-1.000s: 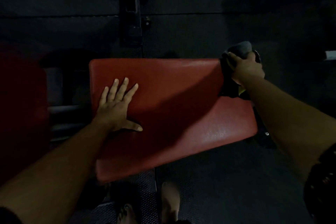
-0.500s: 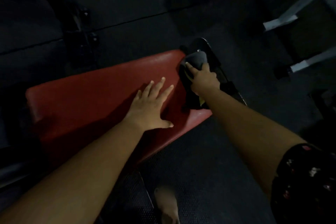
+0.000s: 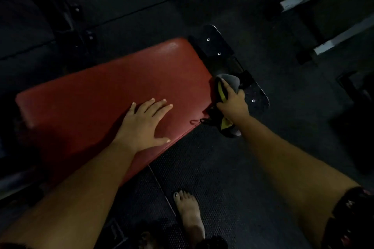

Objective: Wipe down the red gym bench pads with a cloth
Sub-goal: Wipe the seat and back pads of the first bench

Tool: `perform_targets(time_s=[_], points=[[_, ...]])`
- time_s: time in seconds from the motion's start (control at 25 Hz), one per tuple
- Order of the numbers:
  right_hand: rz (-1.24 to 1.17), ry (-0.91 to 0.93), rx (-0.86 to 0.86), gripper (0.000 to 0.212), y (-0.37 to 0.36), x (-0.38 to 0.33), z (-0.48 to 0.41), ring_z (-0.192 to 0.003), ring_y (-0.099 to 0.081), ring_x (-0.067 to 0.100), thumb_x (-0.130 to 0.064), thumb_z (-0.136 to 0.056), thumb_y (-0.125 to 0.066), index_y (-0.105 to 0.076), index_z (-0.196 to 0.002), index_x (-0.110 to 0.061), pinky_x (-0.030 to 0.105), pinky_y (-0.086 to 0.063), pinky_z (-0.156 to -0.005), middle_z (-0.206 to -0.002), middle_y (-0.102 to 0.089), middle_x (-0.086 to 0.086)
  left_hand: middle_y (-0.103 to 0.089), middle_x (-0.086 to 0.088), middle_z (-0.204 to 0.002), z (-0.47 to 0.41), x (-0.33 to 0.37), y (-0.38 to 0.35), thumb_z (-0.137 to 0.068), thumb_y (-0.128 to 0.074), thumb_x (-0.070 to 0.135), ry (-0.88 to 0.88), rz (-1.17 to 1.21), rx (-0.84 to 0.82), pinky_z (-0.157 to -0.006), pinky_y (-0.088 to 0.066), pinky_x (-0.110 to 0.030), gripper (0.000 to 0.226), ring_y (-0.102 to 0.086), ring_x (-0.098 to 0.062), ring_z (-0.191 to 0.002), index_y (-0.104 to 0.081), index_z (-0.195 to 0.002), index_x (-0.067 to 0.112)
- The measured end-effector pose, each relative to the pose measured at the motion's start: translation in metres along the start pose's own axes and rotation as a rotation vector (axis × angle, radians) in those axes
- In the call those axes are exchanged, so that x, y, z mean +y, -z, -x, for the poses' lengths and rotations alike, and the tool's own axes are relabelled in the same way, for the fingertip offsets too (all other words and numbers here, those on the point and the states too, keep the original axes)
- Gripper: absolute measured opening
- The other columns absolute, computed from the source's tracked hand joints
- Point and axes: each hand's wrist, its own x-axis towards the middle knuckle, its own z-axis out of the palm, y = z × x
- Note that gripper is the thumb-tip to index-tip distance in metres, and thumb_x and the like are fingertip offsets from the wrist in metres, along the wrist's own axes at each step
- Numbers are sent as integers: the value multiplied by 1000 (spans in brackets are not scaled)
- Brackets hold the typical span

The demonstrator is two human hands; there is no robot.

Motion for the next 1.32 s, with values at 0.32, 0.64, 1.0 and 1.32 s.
perform_targets(time_s=[0.32,0.64,1.0,1.32], points=[[-792,-341,219,80,-69,-4,58,-110,-56,32,-23,-78,-59,-27,-151,-31,48,-50,-97,-131,-49,13,-25,3,-159,97,-45,-42,-84,-19,71,282,78,95,-117,-21,-53,82,-24,-22,-146,-21,-154,28],[-679,-384,-17,81,-177,-63,177,-117,-49,36,-15,-90,-55,-9,-155,-29,40,-43,-102,-141,-38,19,-33,-5,-156,184,-68,-68,-96,-52,40,509,255,173,-113,-31,-49,61,-25,-26,-145,-38,-148,13],[-428,-210,-460,76,-276,-89,305,-123,-45,27,-12,-91,-56,-15,-154,-26,37,-40,-107,-142,-34,8,-23,-3,-159,232,-81,-84,-102,-45,25,597,604,229,-112,-34,-46,49,-29,-26,-140,-35,-149,17],[289,529,-760,75,-234,-90,317,-120,-43,29,-22,-90,-56,-18,-149,-48,32,-46,-95,-145,-23,3,-38,-2,-152,228,-72,-84,-104,-40,22,655,628,327,-112,-32,-42,41,-36,-25,-137,-45,-144,18]])
